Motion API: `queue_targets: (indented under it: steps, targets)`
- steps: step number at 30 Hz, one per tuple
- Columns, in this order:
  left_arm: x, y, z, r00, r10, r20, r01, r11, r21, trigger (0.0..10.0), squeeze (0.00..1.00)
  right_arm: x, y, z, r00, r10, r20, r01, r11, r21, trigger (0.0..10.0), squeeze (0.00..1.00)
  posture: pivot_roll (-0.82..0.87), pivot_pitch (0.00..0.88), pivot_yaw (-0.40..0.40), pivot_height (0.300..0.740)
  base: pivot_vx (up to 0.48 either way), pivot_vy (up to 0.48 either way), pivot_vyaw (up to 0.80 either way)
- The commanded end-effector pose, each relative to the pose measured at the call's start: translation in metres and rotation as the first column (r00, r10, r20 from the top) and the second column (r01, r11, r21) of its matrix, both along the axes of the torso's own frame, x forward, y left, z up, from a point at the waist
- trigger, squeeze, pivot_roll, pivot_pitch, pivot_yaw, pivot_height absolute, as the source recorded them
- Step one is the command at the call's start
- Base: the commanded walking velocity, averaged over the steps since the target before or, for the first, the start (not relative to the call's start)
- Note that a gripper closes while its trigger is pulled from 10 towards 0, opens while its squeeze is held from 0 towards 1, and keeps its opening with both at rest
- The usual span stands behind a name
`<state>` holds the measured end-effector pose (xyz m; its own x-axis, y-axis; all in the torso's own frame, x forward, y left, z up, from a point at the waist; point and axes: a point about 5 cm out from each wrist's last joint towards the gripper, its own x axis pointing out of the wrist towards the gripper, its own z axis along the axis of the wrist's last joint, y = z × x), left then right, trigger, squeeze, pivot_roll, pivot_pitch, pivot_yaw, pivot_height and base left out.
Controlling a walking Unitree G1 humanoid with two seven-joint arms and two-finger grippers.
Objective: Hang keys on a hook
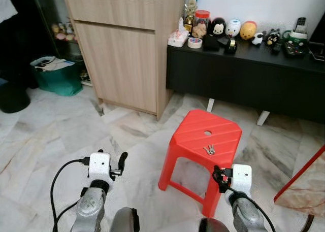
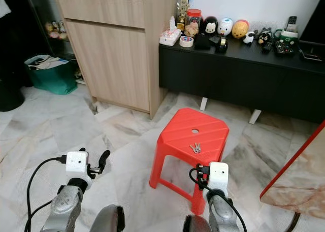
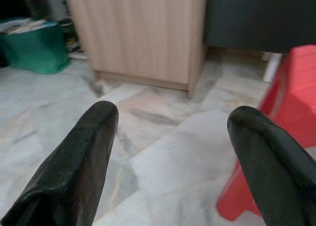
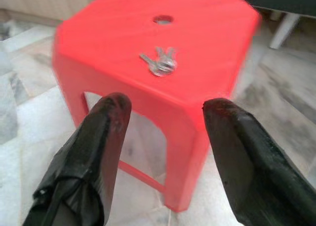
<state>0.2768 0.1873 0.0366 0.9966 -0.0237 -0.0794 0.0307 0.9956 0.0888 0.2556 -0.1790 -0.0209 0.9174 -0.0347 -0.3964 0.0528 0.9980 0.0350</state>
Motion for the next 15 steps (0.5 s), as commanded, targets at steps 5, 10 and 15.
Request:
queue_targets:
  steps: [5,10,15]
  targets:
    - [-0.0006,0.0036,-0.0004,1.0,0.01,-0.007,-0.01,1.0,0.0,10.0,0.0,0.0028,0.003,0.0025,1.0,-0.004,0.016,0.004,1.0,0.025,10.0,0.0,0.05,0.027,-0.038,0.62,0.0,0.0,0.0]
    - [-0.0003,0.0035,-0.0002,1.0,0.009,-0.008,-0.009,1.0,0.0,10.0,0.0,0.0033,0.0028,0.0031,1.0,-0.008,0.021,0.007,0.999,0.034,10.0,0.0,0.05,0.03,-0.038,0.62,0.0,0.0,0.0]
    - [0.0002,0.0028,0.0001,1.0,0.007,-0.006,-0.007,1.0,0.0,10.0,0.0,0.0029,0.0044,0.002,1.0,0.002,0.012,-0.002,0.999,0.034,10.0,0.0,0.05,0.029,-0.038,0.62,0.0,0.0,0.0]
